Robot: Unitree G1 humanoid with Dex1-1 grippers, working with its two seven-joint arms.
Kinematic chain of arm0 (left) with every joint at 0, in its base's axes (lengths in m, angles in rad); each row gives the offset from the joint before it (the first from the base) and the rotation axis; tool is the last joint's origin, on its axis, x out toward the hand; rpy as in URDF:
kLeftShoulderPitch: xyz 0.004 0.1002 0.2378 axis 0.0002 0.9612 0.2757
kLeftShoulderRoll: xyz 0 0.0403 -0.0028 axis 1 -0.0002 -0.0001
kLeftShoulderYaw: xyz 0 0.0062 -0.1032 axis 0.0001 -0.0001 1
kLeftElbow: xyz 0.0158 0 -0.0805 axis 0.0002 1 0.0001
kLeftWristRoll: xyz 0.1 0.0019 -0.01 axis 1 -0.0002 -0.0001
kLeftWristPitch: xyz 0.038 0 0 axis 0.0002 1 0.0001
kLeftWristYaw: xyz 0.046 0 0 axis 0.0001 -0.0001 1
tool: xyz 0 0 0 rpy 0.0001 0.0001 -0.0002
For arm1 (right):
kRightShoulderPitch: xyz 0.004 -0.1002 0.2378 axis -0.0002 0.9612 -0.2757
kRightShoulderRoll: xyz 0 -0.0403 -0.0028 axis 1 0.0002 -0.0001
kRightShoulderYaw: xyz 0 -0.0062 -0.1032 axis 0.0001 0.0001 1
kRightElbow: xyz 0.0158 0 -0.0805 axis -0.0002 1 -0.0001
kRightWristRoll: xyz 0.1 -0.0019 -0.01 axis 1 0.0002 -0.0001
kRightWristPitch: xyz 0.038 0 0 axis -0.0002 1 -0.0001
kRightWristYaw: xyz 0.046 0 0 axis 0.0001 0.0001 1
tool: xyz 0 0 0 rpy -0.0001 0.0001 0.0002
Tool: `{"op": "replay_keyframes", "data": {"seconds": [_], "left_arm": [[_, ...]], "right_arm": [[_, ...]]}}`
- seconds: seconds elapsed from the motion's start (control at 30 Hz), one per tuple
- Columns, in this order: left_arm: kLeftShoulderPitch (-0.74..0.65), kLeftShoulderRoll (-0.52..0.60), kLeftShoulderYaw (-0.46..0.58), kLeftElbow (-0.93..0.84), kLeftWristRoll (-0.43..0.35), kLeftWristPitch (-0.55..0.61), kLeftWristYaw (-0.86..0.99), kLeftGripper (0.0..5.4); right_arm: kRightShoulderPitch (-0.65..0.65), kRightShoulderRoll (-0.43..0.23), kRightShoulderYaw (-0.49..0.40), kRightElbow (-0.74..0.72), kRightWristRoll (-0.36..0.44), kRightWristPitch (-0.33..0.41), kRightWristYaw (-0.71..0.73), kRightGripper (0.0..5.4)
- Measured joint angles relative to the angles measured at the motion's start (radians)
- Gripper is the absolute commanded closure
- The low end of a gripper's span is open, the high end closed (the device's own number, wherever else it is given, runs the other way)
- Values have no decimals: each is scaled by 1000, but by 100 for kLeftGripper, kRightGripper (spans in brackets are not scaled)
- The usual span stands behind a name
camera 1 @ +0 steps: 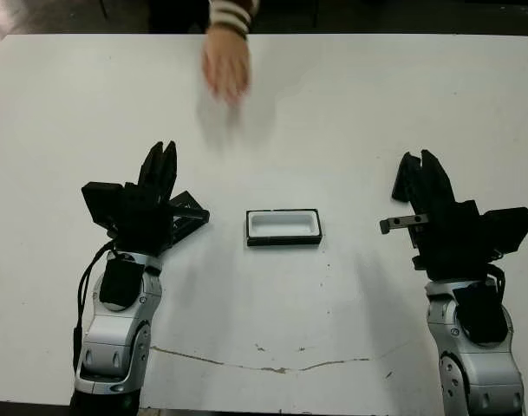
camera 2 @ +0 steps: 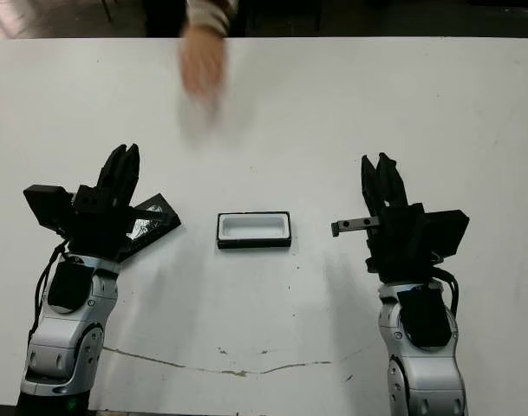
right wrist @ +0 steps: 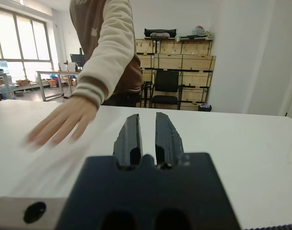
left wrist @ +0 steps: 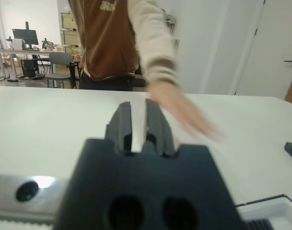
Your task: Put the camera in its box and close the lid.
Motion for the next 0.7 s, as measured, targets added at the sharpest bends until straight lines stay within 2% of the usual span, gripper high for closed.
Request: {"op": "replay_keyframes", "data": {"seconds": [0.7], "left_arm": [[-15, -7, -2, 29, -1, -18, 8, 538]], "right_arm": [[-21, -17, -7, 19, -10, 1, 0, 540]]}}
